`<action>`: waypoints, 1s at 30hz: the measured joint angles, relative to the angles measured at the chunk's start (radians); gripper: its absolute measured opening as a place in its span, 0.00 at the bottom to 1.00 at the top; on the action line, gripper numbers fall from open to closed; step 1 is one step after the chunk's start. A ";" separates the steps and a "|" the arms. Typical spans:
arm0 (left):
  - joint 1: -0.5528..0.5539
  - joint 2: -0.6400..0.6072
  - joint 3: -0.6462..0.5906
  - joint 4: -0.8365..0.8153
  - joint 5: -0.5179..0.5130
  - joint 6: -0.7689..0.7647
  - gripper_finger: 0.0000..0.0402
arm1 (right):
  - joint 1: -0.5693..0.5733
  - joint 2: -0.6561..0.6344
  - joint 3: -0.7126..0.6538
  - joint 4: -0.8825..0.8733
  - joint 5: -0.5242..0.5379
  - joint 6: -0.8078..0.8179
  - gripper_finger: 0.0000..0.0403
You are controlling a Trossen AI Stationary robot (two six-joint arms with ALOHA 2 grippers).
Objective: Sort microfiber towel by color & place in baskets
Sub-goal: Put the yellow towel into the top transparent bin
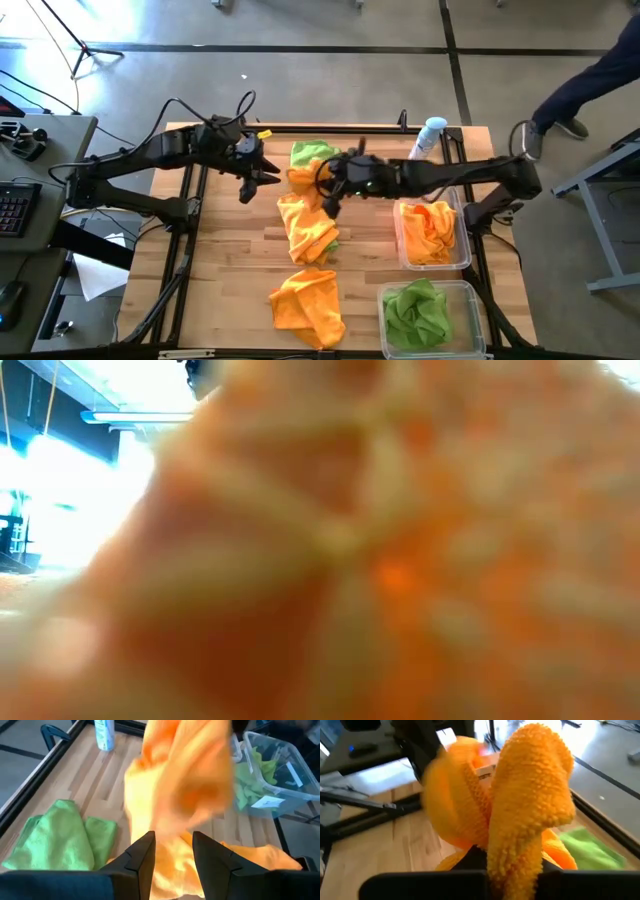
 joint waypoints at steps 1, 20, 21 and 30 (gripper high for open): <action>0.000 -0.008 0.000 -0.002 0.003 -0.006 0.30 | 0.003 -0.018 0.023 -0.063 0.011 0.000 0.02; -0.069 -0.040 0.000 0.001 -0.094 -0.195 0.30 | 0.249 -0.298 0.197 -1.206 0.065 0.496 0.01; -0.072 -0.040 0.000 0.003 -0.108 -0.205 0.30 | 0.264 -0.323 0.169 -1.183 0.050 0.478 0.01; -0.109 -0.040 -0.001 0.009 -0.195 -0.293 0.30 | 0.311 -0.435 -0.140 -1.213 -0.131 0.512 0.01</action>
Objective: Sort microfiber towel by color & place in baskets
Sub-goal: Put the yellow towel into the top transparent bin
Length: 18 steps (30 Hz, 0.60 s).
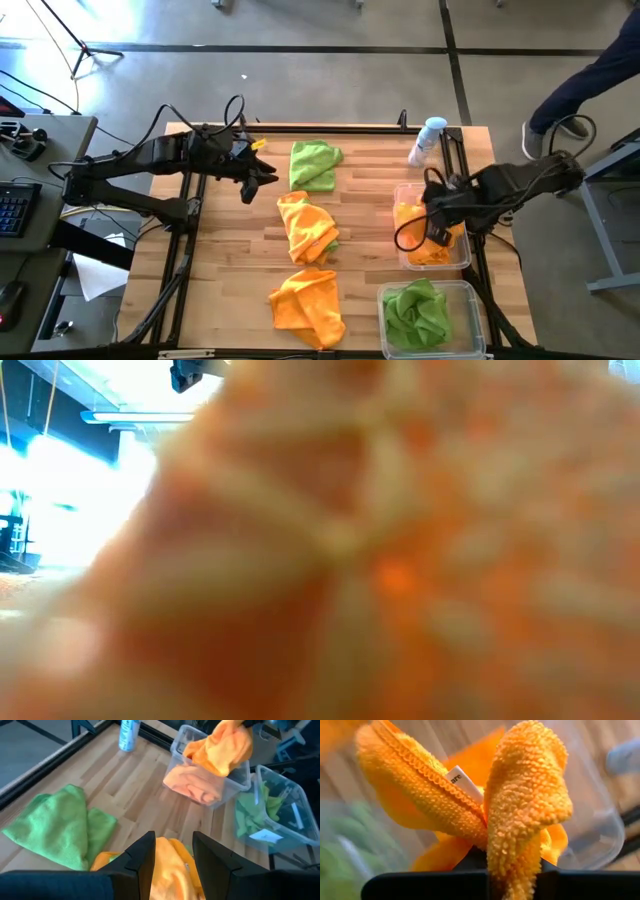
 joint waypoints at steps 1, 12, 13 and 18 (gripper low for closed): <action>-0.005 0.000 0.000 0.000 -0.005 -0.007 0.30 | 0.000 -0.013 -0.048 0.003 -0.014 -0.018 0.01; -0.043 0.003 0.000 0.005 -0.071 -0.063 0.30 | -0.003 -0.020 -0.444 0.371 -0.060 -0.349 0.01; -0.043 0.003 0.000 0.005 -0.073 -0.071 0.30 | -0.003 -0.020 -0.477 0.414 -0.065 -0.373 0.01; -0.043 0.005 0.000 0.005 -0.074 -0.080 0.30 | -0.012 -0.020 -0.616 0.481 -0.062 -0.344 0.01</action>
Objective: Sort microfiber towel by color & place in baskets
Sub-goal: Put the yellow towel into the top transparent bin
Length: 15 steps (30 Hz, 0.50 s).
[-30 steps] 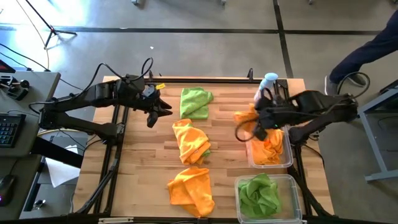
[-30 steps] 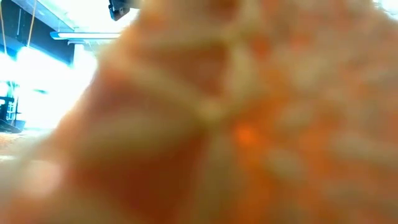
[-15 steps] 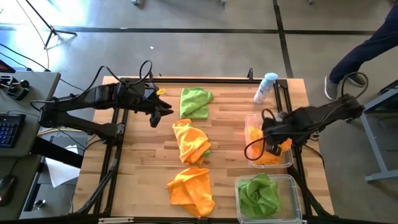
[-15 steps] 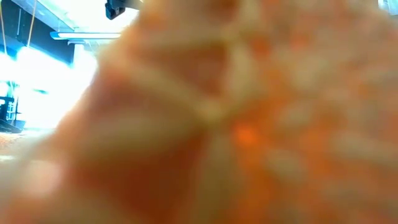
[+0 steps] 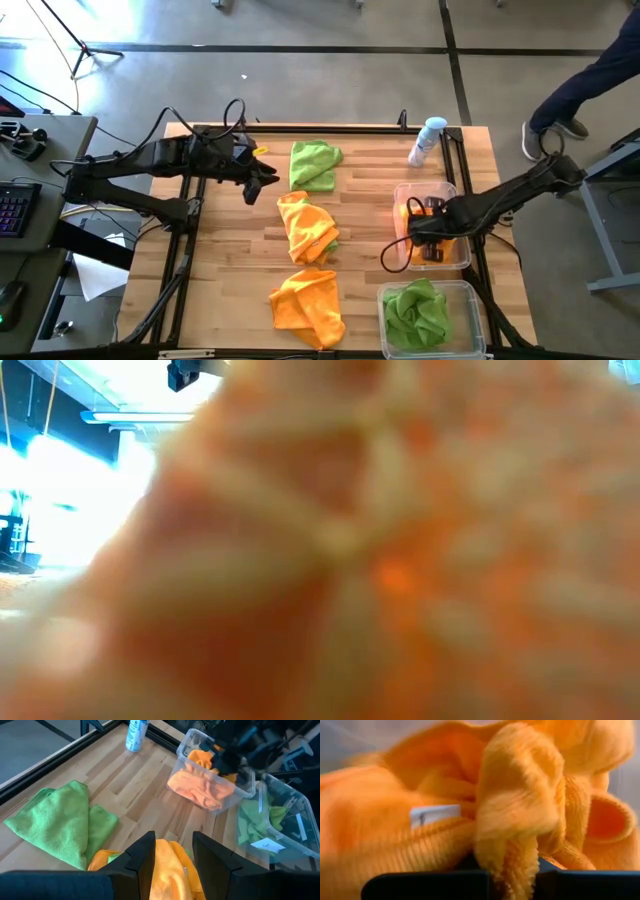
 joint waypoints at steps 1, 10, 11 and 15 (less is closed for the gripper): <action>0.000 0.000 0.000 0.000 0.000 0.000 0.30 | -0.006 0.000 -0.023 0.001 0.000 0.034 0.01; 0.001 0.017 -0.001 -0.006 -0.018 0.019 0.30 | -0.049 -0.001 -0.098 0.068 -0.020 0.192 0.08; 0.001 0.021 -0.001 -0.006 -0.019 0.026 0.30 | -0.051 -0.001 -0.094 0.069 -0.021 0.192 0.10; 0.002 0.028 -0.001 -0.008 -0.019 0.036 0.30 | -0.062 -0.002 -0.057 0.060 -0.049 0.187 0.20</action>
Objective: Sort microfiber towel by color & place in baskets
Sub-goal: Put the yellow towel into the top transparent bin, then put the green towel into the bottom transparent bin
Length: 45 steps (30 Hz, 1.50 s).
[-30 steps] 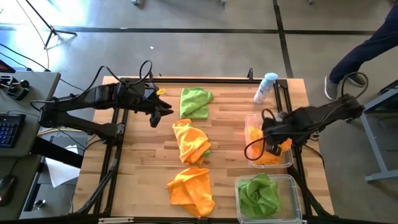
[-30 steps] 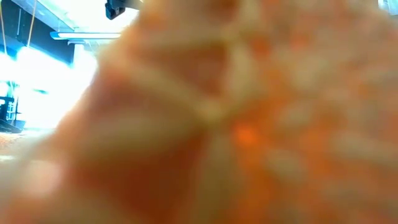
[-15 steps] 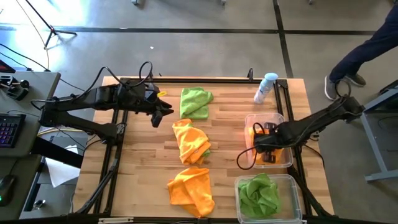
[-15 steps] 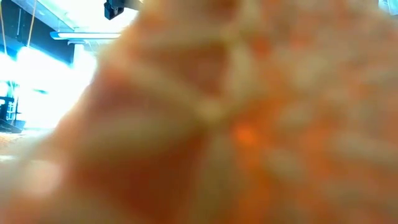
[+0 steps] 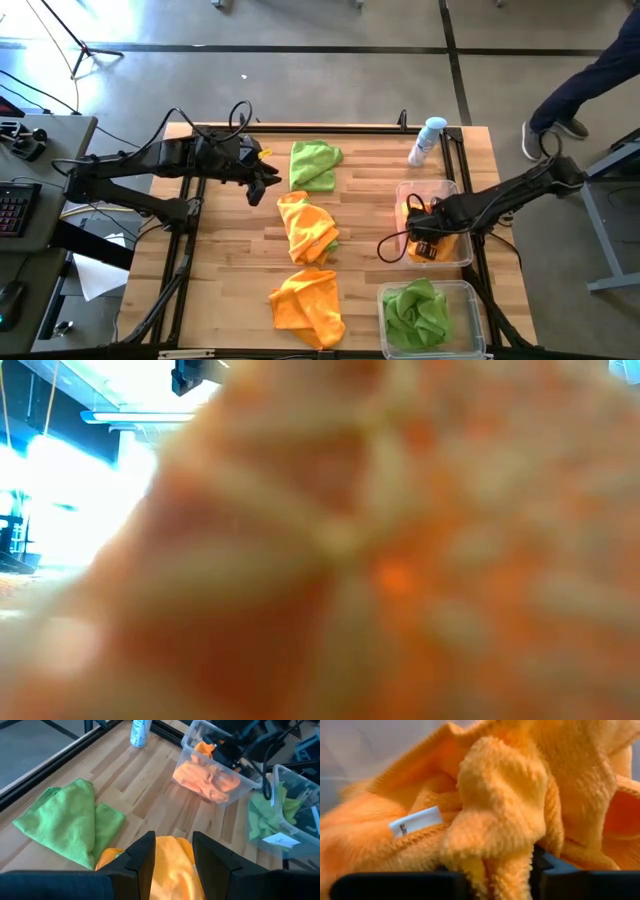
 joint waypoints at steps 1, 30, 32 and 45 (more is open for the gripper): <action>0.000 0.003 0.000 0.001 0.000 0.004 0.30 | -0.002 0.000 0.017 -0.011 -0.005 -0.003 0.22; 0.000 0.005 0.000 -0.013 0.003 0.158 0.30 | -0.002 -0.005 0.584 -0.523 0.188 0.245 0.44; 0.004 0.005 0.000 -0.015 0.001 0.158 0.30 | -0.001 -0.005 0.584 -0.516 0.206 0.288 0.44; 0.068 0.085 0.001 -0.028 -0.003 0.152 0.30 | 0.000 -0.005 0.584 -0.401 0.313 0.403 0.28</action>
